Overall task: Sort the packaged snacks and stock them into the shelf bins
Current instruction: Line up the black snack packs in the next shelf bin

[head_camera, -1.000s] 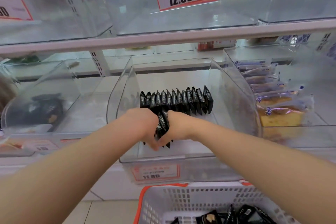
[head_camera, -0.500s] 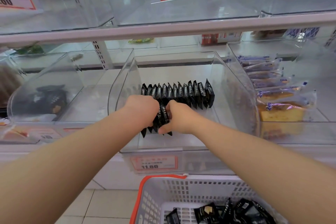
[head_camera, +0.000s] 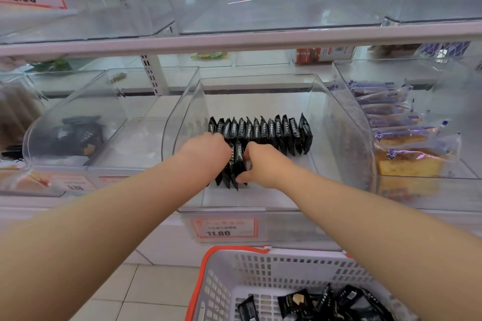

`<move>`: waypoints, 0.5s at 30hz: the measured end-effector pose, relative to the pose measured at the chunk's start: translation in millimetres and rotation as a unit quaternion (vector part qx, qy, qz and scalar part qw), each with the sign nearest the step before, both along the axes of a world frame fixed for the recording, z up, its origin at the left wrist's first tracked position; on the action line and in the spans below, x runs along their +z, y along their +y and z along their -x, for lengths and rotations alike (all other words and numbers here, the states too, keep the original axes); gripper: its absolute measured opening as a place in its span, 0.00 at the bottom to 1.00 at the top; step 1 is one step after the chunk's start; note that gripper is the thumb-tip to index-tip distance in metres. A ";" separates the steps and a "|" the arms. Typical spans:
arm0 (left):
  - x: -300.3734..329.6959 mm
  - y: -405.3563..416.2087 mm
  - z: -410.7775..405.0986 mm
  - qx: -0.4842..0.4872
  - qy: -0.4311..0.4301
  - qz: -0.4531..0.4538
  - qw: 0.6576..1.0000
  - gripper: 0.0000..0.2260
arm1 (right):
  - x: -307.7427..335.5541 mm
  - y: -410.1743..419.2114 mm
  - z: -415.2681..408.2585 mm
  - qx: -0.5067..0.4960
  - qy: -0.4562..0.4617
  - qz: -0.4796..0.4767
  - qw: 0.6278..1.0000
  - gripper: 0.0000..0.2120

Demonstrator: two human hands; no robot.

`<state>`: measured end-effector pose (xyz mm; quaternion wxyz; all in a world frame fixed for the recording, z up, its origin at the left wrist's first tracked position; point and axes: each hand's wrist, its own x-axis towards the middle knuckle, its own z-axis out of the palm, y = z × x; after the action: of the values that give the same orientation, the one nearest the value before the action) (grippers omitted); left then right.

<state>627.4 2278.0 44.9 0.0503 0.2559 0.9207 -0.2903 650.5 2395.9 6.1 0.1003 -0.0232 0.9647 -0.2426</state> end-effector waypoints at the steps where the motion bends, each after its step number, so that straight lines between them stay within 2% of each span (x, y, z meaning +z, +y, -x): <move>1: 0.3 -0.2 0.5 -0.001 -0.016 0.009 1.000 0.13 | 1.1 1.3 -0.5 0.012 -0.015 -0.016 1.000 0.25; 5: 7.4 -5.7 -6.0 -0.047 -0.014 0.033 0.998 0.11 | 16.6 10.7 -7.1 0.067 -0.057 -0.100 0.991 0.26; 7: 14.4 -8.7 -14.1 -0.087 0.002 0.035 0.996 0.11 | 31.5 18.0 -17.0 0.072 -0.040 -0.128 0.988 0.24; 10: 31.5 -10.7 -34.3 -0.173 -0.007 0.013 0.985 0.10 | 56.8 33.4 -45.6 0.065 0.084 -0.151 0.983 0.14; 13: 46.8 -8.9 -69.1 -0.295 -0.010 -0.056 0.954 0.12 | 74.3 47.6 -96.9 0.080 0.201 -0.070 0.974 0.09; 15: 46.2 -2.8 -97.6 -0.353 -0.005 -0.126 0.927 0.13 | 71.3 55.7 -134.5 0.088 0.229 -0.040 0.969 0.07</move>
<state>725.1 2275.1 91.2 -0.0832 0.5703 0.7994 -0.1700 784.9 2451.7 77.4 -0.1011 -0.1586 0.9650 -0.1826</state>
